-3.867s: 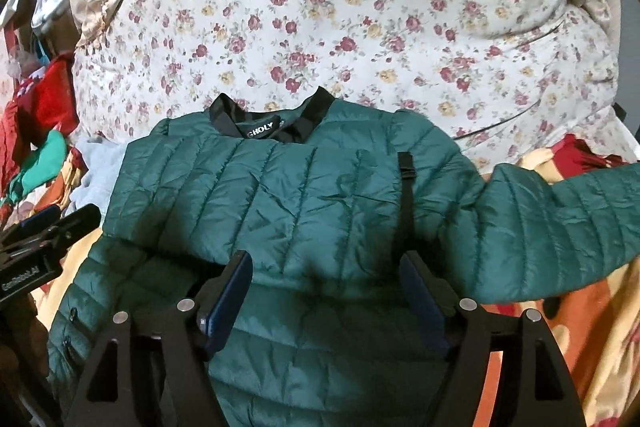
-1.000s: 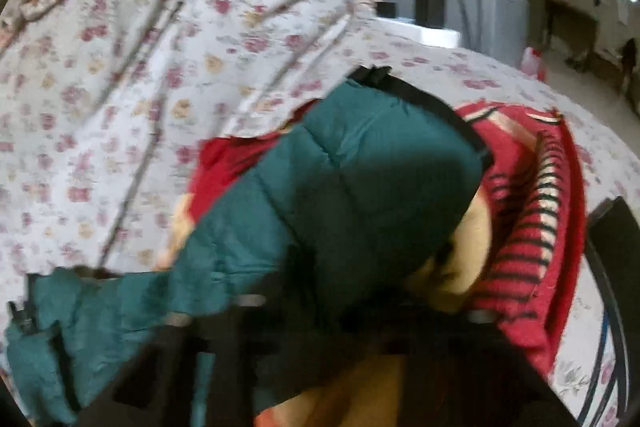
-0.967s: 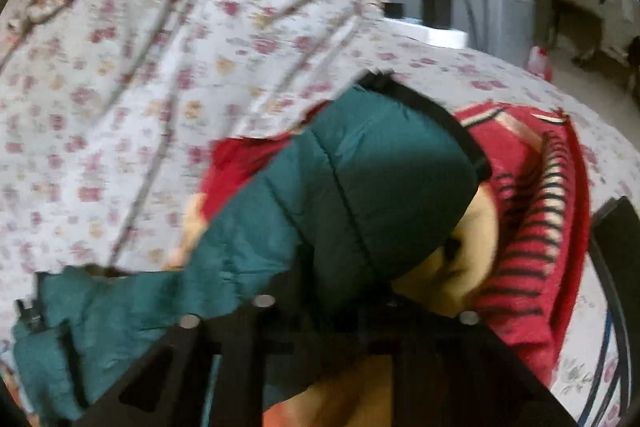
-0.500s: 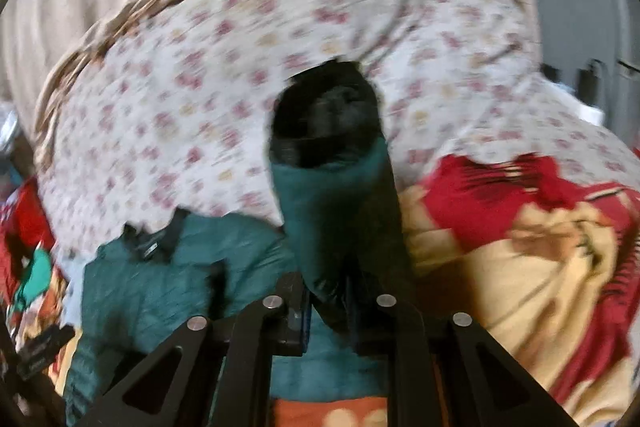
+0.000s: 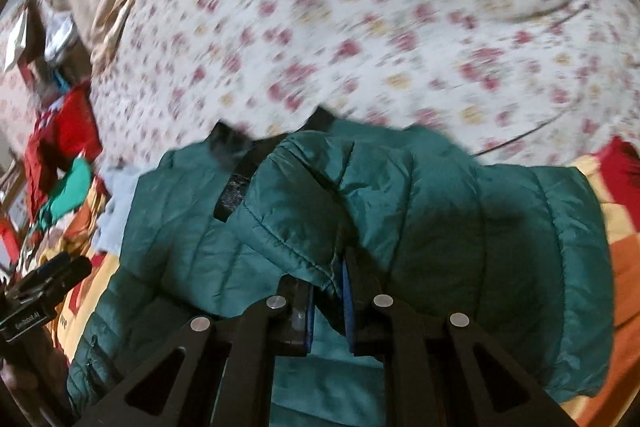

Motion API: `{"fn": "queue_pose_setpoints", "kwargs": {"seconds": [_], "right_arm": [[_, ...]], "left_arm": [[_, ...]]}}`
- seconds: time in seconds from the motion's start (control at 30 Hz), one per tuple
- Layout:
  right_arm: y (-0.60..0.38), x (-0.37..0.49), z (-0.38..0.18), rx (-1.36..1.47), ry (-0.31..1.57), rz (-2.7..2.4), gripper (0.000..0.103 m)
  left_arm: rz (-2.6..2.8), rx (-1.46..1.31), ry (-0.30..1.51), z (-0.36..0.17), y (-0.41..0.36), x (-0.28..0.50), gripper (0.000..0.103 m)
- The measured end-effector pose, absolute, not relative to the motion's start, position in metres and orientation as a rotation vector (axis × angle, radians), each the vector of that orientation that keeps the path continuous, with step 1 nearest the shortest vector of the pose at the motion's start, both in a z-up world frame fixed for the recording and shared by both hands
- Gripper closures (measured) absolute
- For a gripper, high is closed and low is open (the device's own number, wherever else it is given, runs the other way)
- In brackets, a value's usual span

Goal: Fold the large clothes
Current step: 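Fold the held sleeve across the jacket body toward the folded side, then open the right tool and release the folded sleeve onto the jacket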

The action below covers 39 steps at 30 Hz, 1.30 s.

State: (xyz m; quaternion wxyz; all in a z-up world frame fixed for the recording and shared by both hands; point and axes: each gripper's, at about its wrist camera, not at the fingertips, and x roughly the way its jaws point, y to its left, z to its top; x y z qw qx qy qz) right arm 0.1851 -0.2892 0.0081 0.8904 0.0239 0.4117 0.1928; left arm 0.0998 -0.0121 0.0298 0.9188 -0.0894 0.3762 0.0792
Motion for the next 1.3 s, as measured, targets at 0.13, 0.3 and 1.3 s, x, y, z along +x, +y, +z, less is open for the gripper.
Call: {"fn": "queue_pose_setpoints", "kwargs": {"seconds": [0.13,0.3,1.3], "right_arm": [[-0.256,0.186,-0.015,0.038,0.901,0.436,0.092],[-0.219,0.186,-0.038,0.039,0.943,0.481,0.092],[-0.199,0.175,-0.025,0.160,0.973,0.600,0.037]], "left_arm": [[0.177,-0.205,0.782,0.024,0.000,0.099,0.003],[0.192,-0.224,0.804,0.016,0.012,0.101,0.003],[0.171,-0.287,0.820,0.011,0.015,0.097,0.003]]}}
